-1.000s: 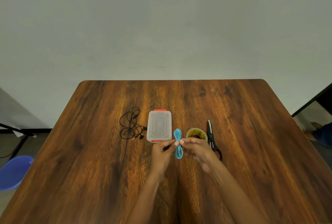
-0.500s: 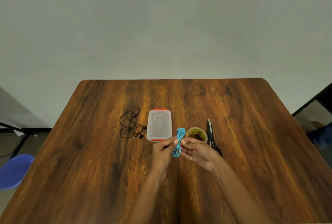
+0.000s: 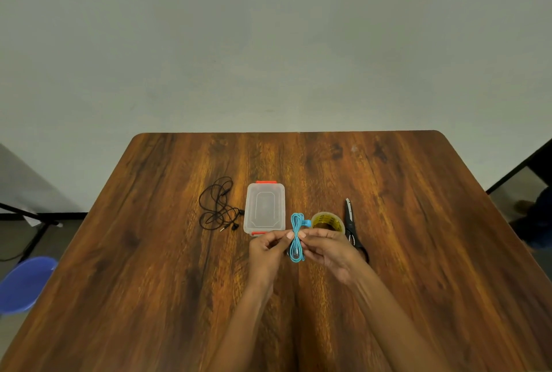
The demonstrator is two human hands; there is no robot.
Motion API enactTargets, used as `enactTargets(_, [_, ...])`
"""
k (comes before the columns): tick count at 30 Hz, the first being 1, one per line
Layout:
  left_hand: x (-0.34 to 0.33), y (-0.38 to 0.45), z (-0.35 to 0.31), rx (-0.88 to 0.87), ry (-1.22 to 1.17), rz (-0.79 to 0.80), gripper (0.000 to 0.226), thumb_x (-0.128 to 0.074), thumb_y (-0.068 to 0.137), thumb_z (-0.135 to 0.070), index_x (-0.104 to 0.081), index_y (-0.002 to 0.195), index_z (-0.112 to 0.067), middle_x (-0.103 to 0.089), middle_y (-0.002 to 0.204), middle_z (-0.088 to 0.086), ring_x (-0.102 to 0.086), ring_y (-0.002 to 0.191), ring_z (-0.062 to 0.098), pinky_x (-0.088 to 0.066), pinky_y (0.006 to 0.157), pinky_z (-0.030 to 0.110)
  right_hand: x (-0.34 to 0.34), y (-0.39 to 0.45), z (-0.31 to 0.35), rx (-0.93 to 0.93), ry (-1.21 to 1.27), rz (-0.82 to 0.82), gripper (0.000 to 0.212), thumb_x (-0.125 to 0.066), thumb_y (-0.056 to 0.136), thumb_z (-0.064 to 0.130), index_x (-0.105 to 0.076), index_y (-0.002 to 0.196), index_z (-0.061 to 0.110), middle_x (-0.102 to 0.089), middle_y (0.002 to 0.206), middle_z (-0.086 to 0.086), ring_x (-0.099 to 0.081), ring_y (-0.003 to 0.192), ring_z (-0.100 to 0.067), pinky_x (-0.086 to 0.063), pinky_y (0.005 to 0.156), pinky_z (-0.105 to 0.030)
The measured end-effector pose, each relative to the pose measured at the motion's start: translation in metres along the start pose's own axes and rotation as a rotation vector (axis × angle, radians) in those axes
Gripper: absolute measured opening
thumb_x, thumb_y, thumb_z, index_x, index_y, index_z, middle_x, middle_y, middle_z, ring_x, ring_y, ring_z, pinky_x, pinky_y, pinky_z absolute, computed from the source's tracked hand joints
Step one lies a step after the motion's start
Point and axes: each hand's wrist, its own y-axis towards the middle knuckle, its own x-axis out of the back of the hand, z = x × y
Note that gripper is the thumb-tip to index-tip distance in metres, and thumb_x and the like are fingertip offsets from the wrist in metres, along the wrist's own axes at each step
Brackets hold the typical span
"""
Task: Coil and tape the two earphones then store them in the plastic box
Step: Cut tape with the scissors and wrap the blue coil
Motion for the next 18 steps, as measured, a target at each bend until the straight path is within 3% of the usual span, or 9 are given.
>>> enactTargets(6, [0.0008, -0.0020, 0.0024, 0.002, -0.021, 0.022, 0.016, -0.065, 0.085, -0.008, -0.074, 0.098, -0.005, -0.076, 0.093, 0.006, -0.071, 0.091, 0.018, -0.056, 0.072, 0.021, -0.0003, -0.0029, 0.0038, -0.051, -0.066, -0.016, 0.015, -0.075, 0.077, 0.009, -0.074, 0.092, 0.008, -0.074, 0.086, -0.007, -0.069, 0.073, -0.011, -0.053, 0.055, -0.019])
enactTargets(14, [0.0044, -0.0055, 0.0046, 0.062, -0.041, 0.075, 0.026, -0.073, 0.070, -0.024, -0.076, 0.093, -0.014, -0.076, 0.094, 0.002, -0.071, 0.093, 0.017, -0.057, 0.075, 0.023, 0.0019, -0.0066, -0.0005, -0.133, -0.026, -0.001, 0.014, -0.074, 0.076, 0.005, -0.075, 0.090, 0.008, -0.074, 0.083, -0.006, -0.069, 0.074, -0.011, -0.054, 0.059, -0.021])
enactTargets(18, [0.0051, -0.0059, 0.0030, 0.041, -0.047, 0.106, 0.023, -0.072, 0.072, -0.023, -0.076, 0.093, -0.014, -0.075, 0.097, 0.004, -0.070, 0.096, 0.019, -0.057, 0.081, 0.031, 0.0012, -0.0059, -0.0006, -0.141, -0.016, -0.004, 0.015, -0.075, 0.075, 0.005, -0.075, 0.090, 0.008, -0.074, 0.082, -0.005, -0.069, 0.072, -0.010, -0.054, 0.053, -0.020])
